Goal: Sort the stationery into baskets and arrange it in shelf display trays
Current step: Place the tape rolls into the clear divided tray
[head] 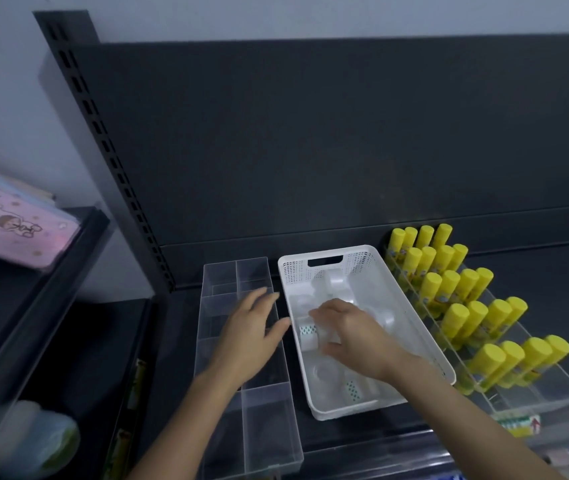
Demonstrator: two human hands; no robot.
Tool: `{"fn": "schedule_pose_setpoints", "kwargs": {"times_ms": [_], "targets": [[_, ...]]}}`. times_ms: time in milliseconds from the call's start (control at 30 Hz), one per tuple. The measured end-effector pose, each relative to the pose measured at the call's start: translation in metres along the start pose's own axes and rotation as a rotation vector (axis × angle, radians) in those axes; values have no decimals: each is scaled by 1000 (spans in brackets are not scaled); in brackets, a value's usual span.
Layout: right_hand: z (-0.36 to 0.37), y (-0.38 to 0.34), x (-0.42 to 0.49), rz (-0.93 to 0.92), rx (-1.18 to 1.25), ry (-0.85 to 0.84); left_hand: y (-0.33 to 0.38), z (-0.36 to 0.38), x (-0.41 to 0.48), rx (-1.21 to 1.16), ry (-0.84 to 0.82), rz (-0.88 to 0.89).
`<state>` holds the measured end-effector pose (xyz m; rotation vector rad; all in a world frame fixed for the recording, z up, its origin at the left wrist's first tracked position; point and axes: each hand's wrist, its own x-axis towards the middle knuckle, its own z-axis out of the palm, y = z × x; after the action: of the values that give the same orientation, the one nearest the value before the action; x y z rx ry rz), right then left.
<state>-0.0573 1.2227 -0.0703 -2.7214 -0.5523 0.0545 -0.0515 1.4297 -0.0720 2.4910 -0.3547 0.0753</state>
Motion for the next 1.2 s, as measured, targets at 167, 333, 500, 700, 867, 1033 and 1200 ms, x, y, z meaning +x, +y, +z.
{"fn": "schedule_pose_setpoints", "kwargs": {"times_ms": [167, 333, 500, 700, 867, 1033, 1200], "targets": [[0, 5, -1, 40, 66, -5, 23, 3, 9, 67, -110, 189], [-9, 12, -6, 123, 178, 69, 33, 8, 28, 399, -250, 209], [-13, 11, -9, 127, 232, 115, 37, 13, 39, 379, -263, 216], [-28, 1, 0, 107, 356, 210, 33, -6, 41, 145, -156, 198], [-39, -24, 30, 38, 413, 275, 18, -39, 44, -9, -59, 158], [-32, -56, 71, -35, 409, 238, -19, -72, 45, -35, -30, 70], [-14, -75, 110, -25, 376, 226, -59, -92, 49, -13, 37, -37]]}}
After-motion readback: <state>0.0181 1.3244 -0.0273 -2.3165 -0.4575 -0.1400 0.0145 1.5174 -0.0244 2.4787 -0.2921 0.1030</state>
